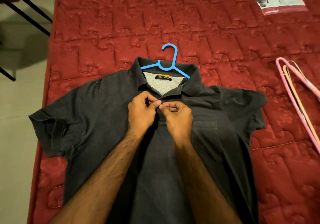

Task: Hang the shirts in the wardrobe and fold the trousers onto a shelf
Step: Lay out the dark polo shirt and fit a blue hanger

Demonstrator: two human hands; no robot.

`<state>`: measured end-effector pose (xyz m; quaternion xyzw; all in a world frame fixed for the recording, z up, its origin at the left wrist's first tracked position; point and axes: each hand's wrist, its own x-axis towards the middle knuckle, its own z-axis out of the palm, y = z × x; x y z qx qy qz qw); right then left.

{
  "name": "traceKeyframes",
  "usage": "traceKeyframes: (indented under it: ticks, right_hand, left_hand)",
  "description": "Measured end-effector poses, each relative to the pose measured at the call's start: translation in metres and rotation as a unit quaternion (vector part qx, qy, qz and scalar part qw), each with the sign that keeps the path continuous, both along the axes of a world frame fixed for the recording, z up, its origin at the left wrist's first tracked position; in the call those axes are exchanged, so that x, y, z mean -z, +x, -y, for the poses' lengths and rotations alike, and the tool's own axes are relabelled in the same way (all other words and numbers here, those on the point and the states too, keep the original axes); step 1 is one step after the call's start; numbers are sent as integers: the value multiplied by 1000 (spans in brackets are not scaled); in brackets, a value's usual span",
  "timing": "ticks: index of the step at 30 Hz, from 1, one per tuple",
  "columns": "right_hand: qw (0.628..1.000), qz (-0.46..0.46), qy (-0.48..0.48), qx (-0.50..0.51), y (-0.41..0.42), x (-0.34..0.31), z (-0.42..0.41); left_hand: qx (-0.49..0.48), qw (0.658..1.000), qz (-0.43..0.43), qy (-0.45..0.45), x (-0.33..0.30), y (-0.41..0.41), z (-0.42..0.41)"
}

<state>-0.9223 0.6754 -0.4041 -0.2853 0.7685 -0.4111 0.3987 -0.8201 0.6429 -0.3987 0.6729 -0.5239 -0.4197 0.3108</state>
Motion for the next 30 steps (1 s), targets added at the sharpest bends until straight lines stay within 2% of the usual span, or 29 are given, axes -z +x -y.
traceKeyframes:
  ticks: [2,6,10,12,14,16,21,25,28,30]
  right_hand:
    - [1000,-15,25,-7,-1,0,3]
    - [998,18,55,3,0,1,8]
    - [997,-6,70,-33,-2,-2,7]
    - [997,1,59,-43,-9,-7,8]
    - [999,47,21,-3,-16,-14,14]
    - [999,34,10,26,-20,-18,25]
    - [996,-19,36,74,-16,-11,44]
    - [993,47,6,109,-15,-3,40]
    - [985,105,-25,133,-13,0,37]
    - [983,111,-40,140,-12,2,38]
  left_hand:
    - [-7,1000,-4,7,5,1,1]
    - [12,1000,-18,3,9,-1,0]
    - [54,996,28,-66,6,5,4]
    - [108,988,58,-92,2,7,11]
    - [163,978,92,-91,-1,6,18]
    - [180,973,127,-74,-4,4,25]
    - [145,974,166,-60,-8,-4,35]
    - [102,969,204,-100,-7,-8,42]
    - [96,964,232,-87,-7,-12,47]
    - [89,967,233,-54,-9,-14,52]
